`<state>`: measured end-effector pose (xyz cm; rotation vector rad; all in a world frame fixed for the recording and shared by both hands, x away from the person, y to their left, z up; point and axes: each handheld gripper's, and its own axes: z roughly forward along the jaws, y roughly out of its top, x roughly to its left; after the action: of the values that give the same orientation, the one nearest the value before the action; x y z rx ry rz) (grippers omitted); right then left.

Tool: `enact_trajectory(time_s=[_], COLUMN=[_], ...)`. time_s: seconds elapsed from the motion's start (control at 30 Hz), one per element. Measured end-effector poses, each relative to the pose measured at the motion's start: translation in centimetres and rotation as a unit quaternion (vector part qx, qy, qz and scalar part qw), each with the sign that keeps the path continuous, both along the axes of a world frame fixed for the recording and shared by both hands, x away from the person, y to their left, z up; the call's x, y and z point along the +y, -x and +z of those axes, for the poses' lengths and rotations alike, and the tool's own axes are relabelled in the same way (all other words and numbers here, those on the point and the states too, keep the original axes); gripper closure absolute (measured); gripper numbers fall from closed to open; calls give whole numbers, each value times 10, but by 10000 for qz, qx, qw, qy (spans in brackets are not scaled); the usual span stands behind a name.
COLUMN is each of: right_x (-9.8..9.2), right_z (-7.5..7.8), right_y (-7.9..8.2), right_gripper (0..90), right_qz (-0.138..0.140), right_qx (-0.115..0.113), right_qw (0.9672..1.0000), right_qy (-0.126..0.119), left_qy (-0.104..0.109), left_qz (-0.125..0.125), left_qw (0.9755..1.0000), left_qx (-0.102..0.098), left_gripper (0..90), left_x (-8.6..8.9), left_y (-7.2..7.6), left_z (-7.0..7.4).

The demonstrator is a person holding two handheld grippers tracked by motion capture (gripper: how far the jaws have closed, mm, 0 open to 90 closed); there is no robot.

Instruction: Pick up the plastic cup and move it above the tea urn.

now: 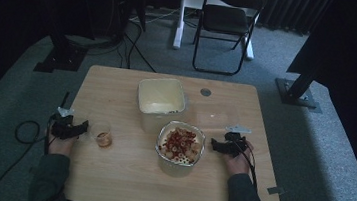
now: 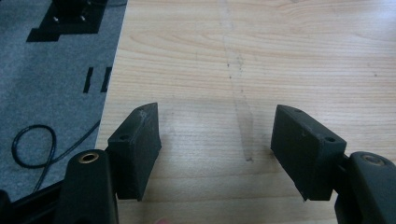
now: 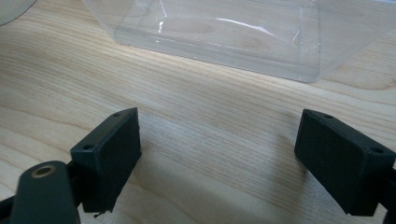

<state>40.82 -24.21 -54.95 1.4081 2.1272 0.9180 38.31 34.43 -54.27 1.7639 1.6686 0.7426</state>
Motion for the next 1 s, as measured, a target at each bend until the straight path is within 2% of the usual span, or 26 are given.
enact_trajectory(time_s=[0.07, 0.13, 0.17, 0.23, 0.27, 0.43, 0.57, 0.83, 1.0], right_x=[0, -1, -1, -3, -5, -19, -29, -33, -40], right_z=[0, 2, 2, 8, 9, 22, 34, 55, 60], right_y=[0, 1, 1, 0, 0, 1, -5, -26, -49], right_gripper=[143, 222, 222, 321, 336, 419, 440, 465, 474], right_qz=[12, -47, -47, -192, -208, -440, -649, -923, -1193], right_qx=[4, 45, 45, 199, 194, -84, -227, -476, -411], right_qw=[10000, 10000, 10000, 9996, 9996, 9990, 9973, 9942, 9912], right_qy=[1, 18, 18, 83, 82, -34, -263, -281, -406], left_qy=[-12, 8, 8, -117, -141, -46, -64, -59, -60], left_qz=[-49, -73, -73, -130, -163, -165, -238, -291, -298], left_qw=[10000, 10000, 10000, 9998, 9997, 9998, 9996, 9995, 9995], left_qx=[25, 48, 48, 67, 67, 97, 110, 94, 102], left_gripper=[335, 335, 336, 338, 338, 339, 336, 334, 334], left_x=[-1, -2, -2, -6, -7, -6, -9, -10, -10], left_y=[0, 0, 0, 0, 0, 0, 1, 1, 2], left_z=[0, 0, 0, 0, 0, 0, 0, -1, -1])
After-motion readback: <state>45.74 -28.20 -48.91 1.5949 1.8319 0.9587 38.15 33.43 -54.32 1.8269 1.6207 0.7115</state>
